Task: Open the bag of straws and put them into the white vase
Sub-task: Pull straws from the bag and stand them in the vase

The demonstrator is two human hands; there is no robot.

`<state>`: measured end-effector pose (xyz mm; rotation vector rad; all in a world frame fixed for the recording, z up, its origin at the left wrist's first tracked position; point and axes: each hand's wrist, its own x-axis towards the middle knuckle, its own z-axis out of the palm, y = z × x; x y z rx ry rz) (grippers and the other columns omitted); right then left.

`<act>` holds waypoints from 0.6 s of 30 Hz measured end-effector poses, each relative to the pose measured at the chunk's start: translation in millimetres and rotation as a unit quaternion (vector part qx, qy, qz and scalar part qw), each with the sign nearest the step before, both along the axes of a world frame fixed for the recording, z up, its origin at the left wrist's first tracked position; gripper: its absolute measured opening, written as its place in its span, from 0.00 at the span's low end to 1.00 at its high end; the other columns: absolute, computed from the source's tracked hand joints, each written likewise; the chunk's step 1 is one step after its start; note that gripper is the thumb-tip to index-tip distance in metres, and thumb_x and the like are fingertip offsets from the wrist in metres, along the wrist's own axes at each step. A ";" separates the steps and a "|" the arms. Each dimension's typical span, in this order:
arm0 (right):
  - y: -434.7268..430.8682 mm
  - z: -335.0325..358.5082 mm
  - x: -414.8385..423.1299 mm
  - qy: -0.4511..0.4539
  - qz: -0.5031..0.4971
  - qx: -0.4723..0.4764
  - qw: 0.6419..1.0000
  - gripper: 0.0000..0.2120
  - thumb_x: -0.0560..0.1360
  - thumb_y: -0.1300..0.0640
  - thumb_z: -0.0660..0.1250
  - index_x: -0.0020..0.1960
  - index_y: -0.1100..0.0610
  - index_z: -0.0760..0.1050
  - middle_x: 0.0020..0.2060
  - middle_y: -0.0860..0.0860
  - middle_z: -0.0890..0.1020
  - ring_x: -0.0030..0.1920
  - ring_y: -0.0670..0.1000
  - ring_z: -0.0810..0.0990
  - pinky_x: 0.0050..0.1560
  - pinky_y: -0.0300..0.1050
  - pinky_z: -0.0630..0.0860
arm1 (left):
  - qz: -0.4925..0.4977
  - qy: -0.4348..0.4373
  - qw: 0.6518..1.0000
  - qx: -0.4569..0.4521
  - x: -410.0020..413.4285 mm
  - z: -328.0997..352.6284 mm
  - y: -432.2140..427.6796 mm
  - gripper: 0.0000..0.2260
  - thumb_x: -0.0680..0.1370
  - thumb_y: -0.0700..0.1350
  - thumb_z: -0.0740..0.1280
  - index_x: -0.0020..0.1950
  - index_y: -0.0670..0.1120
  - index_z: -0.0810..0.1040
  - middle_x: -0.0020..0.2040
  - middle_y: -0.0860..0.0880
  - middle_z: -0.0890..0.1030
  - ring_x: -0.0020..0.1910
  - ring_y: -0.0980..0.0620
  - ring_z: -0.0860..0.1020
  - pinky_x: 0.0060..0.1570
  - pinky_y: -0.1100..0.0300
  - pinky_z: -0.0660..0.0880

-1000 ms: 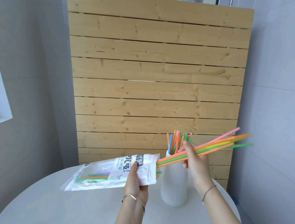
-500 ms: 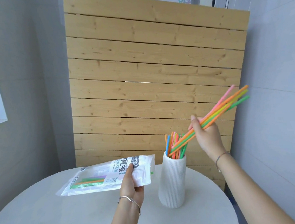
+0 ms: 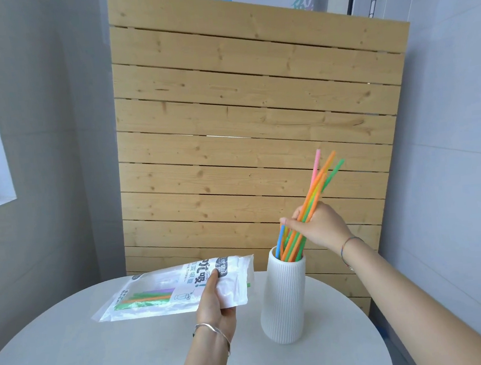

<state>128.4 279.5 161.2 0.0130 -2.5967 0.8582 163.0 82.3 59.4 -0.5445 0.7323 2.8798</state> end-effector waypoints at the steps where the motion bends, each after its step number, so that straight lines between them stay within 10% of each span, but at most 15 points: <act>1: 0.1 1.9 -0.5 0.005 0.001 -0.006 1.000 0.15 0.68 0.39 0.69 0.34 0.51 0.78 0.30 0.45 0.81 0.35 0.47 0.80 0.35 0.40 0.71 | -0.001 0.002 1.000 0.001 0.4 0.3 -0.4 0.04 0.78 0.42 0.65 0.45 0.43 0.77 0.26 0.51 0.83 0.28 0.54 0.82 0.29 0.64 0.79; 8: -8.8 13.7 2.5 0.101 0.072 -0.130 0.984 0.09 0.71 0.54 0.71 0.49 0.53 0.76 0.40 0.48 0.79 0.37 0.39 0.77 0.38 0.29 0.72 | -0.003 0.002 1.000 0.003 -4.5 -4.3 -0.4 0.04 0.78 0.42 0.65 0.49 0.43 0.77 0.31 0.49 0.84 0.42 0.51 0.79 0.29 0.63 0.79; 13: -13.6 -5.2 5.2 0.000 0.103 0.054 0.993 0.20 0.78 0.47 0.58 0.68 0.48 0.67 0.64 0.47 0.75 0.64 0.49 0.73 0.64 0.45 0.68 | -0.007 0.007 1.000 -0.002 -3.7 -3.5 0.4 0.09 0.78 0.42 0.64 0.58 0.42 0.75 0.46 0.46 0.80 0.43 0.51 0.78 0.41 0.59 0.78; 18: -20.1 -15.5 7.5 -0.021 0.076 0.254 0.964 0.24 0.80 0.45 0.50 0.74 0.50 0.61 0.74 0.48 0.65 0.76 0.48 0.57 0.74 0.45 0.48 | -0.007 0.005 1.000 0.008 -4.1 -5.6 -2.3 0.09 0.78 0.42 0.65 0.58 0.42 0.75 0.46 0.46 0.80 0.43 0.51 0.79 0.29 0.63 0.79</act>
